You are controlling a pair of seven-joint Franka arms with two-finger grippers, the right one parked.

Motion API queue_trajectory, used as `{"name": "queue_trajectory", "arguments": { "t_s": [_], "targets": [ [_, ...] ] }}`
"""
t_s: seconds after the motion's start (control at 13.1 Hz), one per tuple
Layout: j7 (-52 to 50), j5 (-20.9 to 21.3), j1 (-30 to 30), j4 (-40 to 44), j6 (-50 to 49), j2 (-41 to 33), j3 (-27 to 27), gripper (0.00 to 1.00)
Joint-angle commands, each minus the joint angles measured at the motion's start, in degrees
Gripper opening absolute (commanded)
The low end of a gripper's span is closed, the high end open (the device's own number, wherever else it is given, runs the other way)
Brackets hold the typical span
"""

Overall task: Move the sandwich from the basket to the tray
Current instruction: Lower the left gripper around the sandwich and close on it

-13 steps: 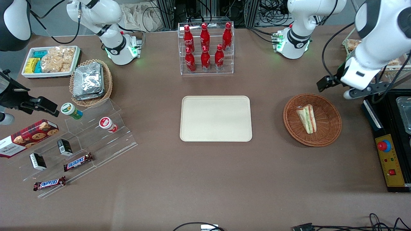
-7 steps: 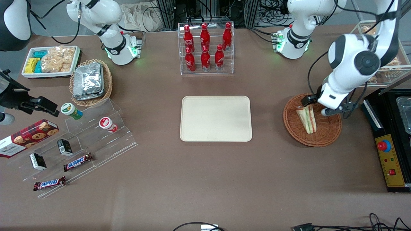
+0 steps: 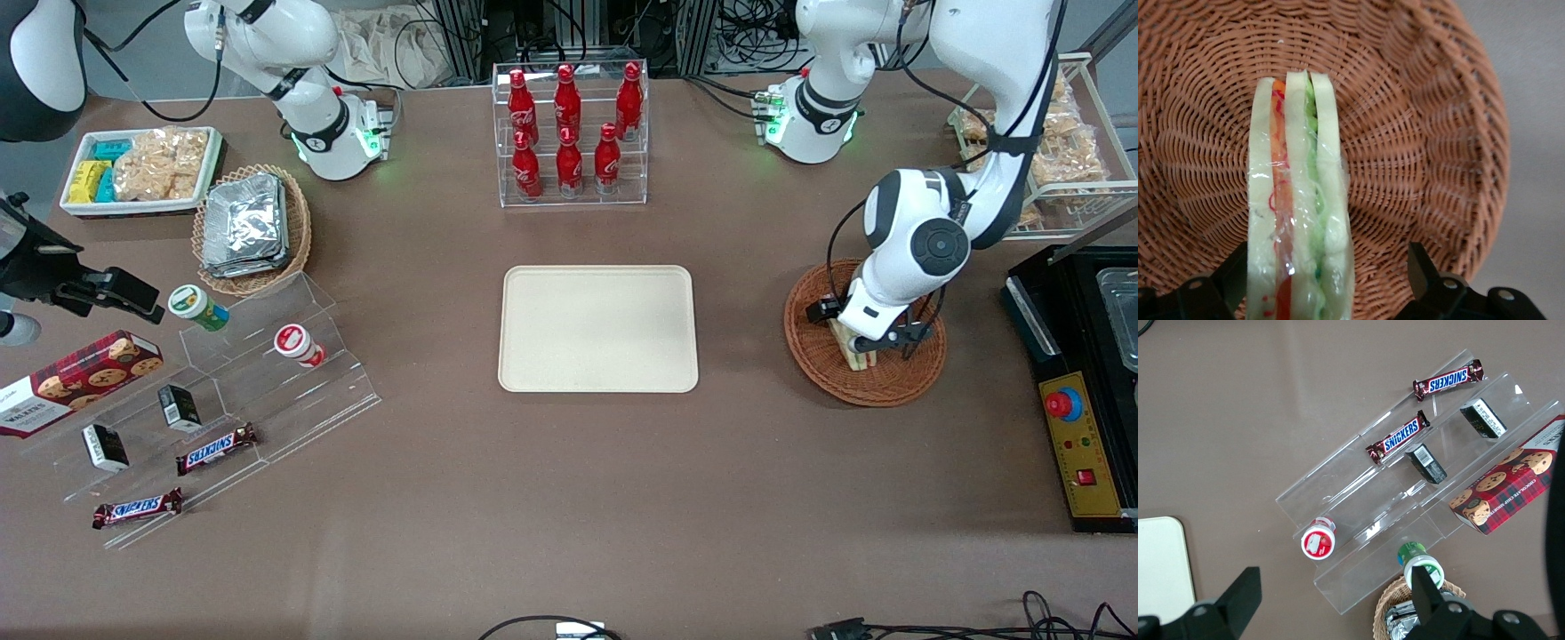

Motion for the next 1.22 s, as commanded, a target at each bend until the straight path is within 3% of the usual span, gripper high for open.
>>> {"name": "queue_trajectory", "arguments": {
  "t_s": [0.0,0.23,0.38,0.46,0.76,1.15],
  "targets": [
    [-0.9,2.1,-0.3,0.3,1.2,0.5,1.6,1.00],
    [-0.8,2.1,-0.3,0.4,1.4,1.1,1.6,0.93],
    [-0.8,2.1,-0.4,0.4,1.3,0.8,1.6,0.19],
    [-0.8,2.1,-0.3,0.4,1.3,0.9,1.6,0.07],
    [-0.7,2.1,-0.4,0.4,1.3,1.0,1.6,0.02],
    [-0.2,2.1,-0.3,0.9,-1.7,-2.0,1.7,0.04]
  ]
}}
